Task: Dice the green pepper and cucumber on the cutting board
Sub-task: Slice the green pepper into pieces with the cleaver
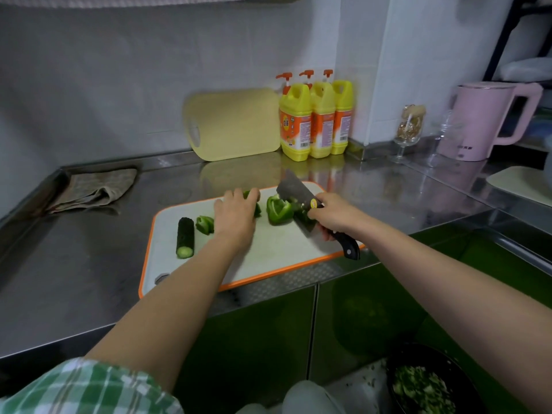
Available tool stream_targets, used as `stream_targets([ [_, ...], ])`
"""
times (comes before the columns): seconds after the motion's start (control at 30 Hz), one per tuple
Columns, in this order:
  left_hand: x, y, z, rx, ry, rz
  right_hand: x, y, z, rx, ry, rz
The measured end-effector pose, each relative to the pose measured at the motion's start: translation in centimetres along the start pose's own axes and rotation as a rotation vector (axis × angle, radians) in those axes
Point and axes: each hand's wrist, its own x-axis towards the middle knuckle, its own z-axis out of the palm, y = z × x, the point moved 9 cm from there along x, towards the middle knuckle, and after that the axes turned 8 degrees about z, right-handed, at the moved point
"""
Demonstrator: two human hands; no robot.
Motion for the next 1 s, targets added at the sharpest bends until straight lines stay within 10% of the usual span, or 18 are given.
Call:
stream_targets([
  [0.27, 1.1, 0.7, -1.4, -0.035, 0.113, 0.087, 0.7, 0.1, 0.1, 0.041, 0.013, -0.018],
  [0.67, 2.5, 2.9, 1.5, -0.096, -0.179, -0.018, -0.3, 0.6, 0.0, 0.045, -0.013, -0.016],
  [1.0, 0.1, 0.3, -3.7, -0.155, 0.146, -0.211, -1.4, -1.7, 0.4, 0.073, 0.04, -0.091],
])
